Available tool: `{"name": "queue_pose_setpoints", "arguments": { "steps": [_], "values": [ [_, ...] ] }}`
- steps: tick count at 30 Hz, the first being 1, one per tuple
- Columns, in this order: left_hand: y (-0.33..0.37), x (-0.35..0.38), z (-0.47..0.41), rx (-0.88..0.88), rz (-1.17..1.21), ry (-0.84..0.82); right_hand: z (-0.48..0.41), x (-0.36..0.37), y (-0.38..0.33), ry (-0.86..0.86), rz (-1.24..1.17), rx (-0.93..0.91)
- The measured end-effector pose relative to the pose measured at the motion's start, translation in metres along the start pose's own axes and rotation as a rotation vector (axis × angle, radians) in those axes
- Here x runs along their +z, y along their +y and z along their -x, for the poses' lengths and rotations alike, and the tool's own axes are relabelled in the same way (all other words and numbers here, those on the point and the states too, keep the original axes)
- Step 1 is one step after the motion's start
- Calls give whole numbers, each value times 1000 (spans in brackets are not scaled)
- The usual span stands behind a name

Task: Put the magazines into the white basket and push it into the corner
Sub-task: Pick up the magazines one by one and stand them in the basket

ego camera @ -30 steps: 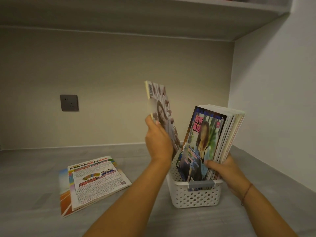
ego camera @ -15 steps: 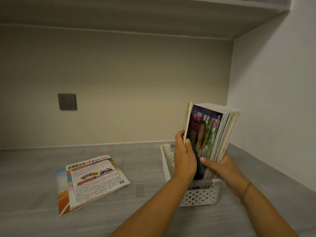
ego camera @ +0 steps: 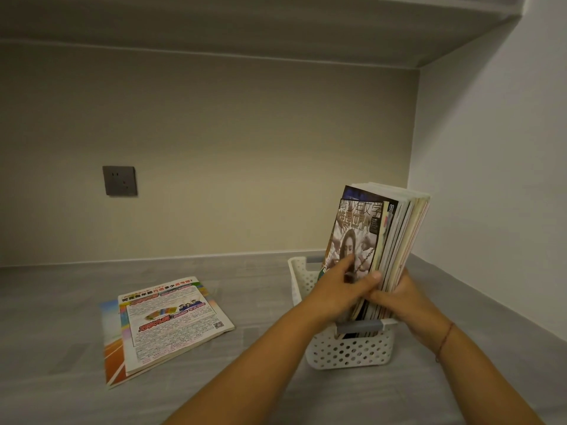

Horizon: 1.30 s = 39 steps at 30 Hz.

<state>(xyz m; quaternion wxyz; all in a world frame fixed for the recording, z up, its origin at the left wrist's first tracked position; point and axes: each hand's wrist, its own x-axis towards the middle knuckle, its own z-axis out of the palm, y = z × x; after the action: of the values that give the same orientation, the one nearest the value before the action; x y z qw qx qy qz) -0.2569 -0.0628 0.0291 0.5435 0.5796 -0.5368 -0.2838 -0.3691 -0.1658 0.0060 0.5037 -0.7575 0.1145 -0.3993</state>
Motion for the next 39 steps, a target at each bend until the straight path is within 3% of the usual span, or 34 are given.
{"name": "queue_pose_setpoints", "arguments": {
  "steps": [7,13,23,26,29,31,33,36,39],
  "values": [
    [-1,-6,8,28,-65,-149,2,-3,-2,-53,-12,12],
    [3,-18,9,112,-101,-179,2,-2,-2,-22,-42,50],
    [-10,-30,8,-6,-30,-227,3,2,-2,45,-54,72],
    [-20,-39,6,45,-141,-43,3,0,0,88,-61,96],
    [-44,-73,12,54,-251,414,1,-1,5,127,-58,122],
    [-67,-109,22,-101,-369,671,1,-2,7,127,-54,131],
    [-88,-151,36,-382,-628,786,1,-2,8,121,-55,137],
    [-109,-210,62,-797,-901,803,1,-2,8,123,-62,135],
    [-127,-257,88,-966,-873,787,1,-1,8,132,-71,139]
  ]
}}
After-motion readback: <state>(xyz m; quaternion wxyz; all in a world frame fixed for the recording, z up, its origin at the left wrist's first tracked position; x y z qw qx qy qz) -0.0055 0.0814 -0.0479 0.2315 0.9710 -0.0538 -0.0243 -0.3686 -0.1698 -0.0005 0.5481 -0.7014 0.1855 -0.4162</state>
